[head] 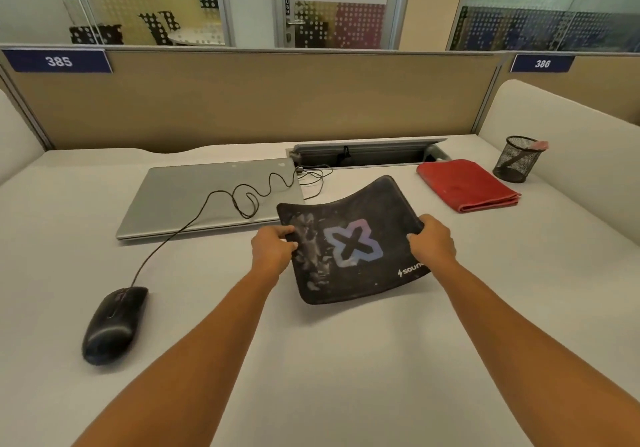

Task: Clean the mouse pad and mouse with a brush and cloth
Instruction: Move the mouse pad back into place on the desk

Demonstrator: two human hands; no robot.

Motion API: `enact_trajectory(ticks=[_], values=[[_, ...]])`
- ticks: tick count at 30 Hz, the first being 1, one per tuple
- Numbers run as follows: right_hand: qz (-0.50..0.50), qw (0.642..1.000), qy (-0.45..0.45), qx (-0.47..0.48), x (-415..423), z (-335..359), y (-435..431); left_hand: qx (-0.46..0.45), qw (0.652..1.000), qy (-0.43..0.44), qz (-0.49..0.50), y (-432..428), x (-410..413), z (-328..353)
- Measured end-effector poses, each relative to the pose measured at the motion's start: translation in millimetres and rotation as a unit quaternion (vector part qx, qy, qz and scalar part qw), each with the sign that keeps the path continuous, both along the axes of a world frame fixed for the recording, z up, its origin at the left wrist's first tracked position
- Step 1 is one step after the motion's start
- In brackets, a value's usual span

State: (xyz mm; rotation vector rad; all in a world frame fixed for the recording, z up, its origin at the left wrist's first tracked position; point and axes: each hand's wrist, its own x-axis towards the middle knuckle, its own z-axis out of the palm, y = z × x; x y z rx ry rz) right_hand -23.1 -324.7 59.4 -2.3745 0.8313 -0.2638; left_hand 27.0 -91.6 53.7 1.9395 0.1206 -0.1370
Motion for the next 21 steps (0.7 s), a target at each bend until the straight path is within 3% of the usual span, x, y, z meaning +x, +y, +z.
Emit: enact_trajectory(ticks=[3, 7, 10, 14, 16, 21], values=[[-0.022, 1.000, -0.002, -0.004, 8, -7, -38, 0.002, 0.998, 0.025, -0.051, -40, 10, -8], [-0.048, 0.998, -0.040, -0.010, 17, -17, -79, 0.071, 0.989, 0.018, -0.125, -79, 19, -19], [-0.019, 0.991, -0.073, -0.109, 22, -30, -92, 0.158, 0.969, -0.014, -0.189, -94, 24, -30], [0.146, 0.979, 0.052, -0.133, 31, -58, -84, 0.239, 0.944, -0.048, -0.221, -105, 25, -49], [0.172, 0.969, 0.104, -0.145, 34, -74, -81, 0.274, 0.934, -0.070, -0.216, -109, 25, -56], [0.189, 0.958, 0.107, -0.186, 43, -84, -87, 0.378, 0.891, -0.085, -0.237, -108, 34, -67]])
